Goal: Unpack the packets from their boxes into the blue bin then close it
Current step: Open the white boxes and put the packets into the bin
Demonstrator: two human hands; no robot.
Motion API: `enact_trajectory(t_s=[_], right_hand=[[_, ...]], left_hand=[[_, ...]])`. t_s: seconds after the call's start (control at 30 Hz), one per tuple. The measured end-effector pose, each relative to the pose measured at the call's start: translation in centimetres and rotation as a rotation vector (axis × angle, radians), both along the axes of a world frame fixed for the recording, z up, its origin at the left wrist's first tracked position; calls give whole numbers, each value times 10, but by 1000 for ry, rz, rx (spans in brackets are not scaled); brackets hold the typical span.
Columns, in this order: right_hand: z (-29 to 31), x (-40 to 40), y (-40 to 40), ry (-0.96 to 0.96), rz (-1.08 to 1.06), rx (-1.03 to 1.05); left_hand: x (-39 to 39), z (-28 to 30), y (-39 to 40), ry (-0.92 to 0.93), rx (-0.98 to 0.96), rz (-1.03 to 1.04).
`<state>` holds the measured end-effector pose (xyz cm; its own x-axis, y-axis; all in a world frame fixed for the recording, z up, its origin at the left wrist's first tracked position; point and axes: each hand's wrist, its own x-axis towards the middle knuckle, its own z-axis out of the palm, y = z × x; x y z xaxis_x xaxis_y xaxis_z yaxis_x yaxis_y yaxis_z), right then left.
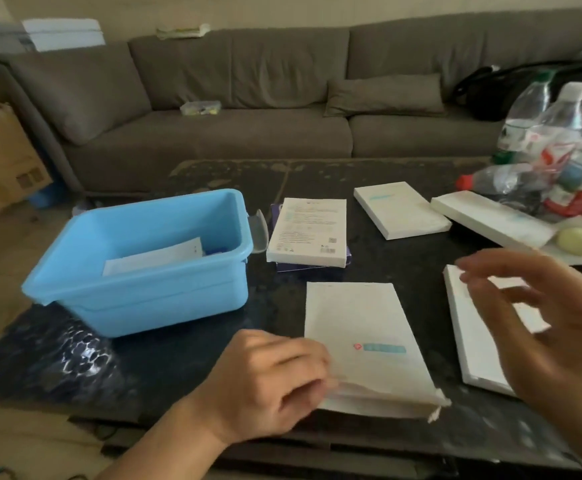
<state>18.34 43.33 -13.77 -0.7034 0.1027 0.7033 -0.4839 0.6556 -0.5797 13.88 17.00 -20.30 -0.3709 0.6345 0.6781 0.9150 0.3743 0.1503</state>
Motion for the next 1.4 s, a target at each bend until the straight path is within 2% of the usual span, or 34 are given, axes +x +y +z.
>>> enact_trajectory(t_s=[0.1, 0.17, 0.27, 0.4, 0.63, 0.83, 1.0, 1.1, 1.2, 1.27, 1.3, 1.37, 1.4], right_hand=[[3, 15, -8, 255, 59, 327], [-1, 15, -15, 312, 73, 494], [-12, 5, -21, 203, 58, 576], [-20, -2, -21, 118, -24, 626], [-33, -6, -34, -20, -138, 847], [-34, -6, -31, 157, -43, 769], [-26, 2, -27, 272, 79, 743], [-20, 8, -32, 294, 64, 712], [-3, 27, -30, 313, 232, 609], [14, 42, -25, 249, 332, 560], [10, 43, -15, 135, 339, 554], [-8, 42, 6, -259, 278, 546], [-24, 40, 22, -350, 227, 443]], left_hand=[[-7, 16, 21, -246, 277, 28], [-12, 25, 30, -352, 377, 81], [-16, 32, 36, -434, 447, 105], [-17, 38, 41, -457, 476, 118], [-16, 39, 41, -495, 503, 96], [-15, 39, 37, -428, 437, 90], [-13, 37, 27, -479, 381, 72], [-12, 34, 18, -542, 346, 41], [-9, 33, 12, -594, 304, 12], [-6, 33, 7, -625, 251, -4], [-4, 32, 4, -655, 207, -5], [2, 35, 0, -718, 90, 2], [5, 38, -1, -753, 13, 6]])
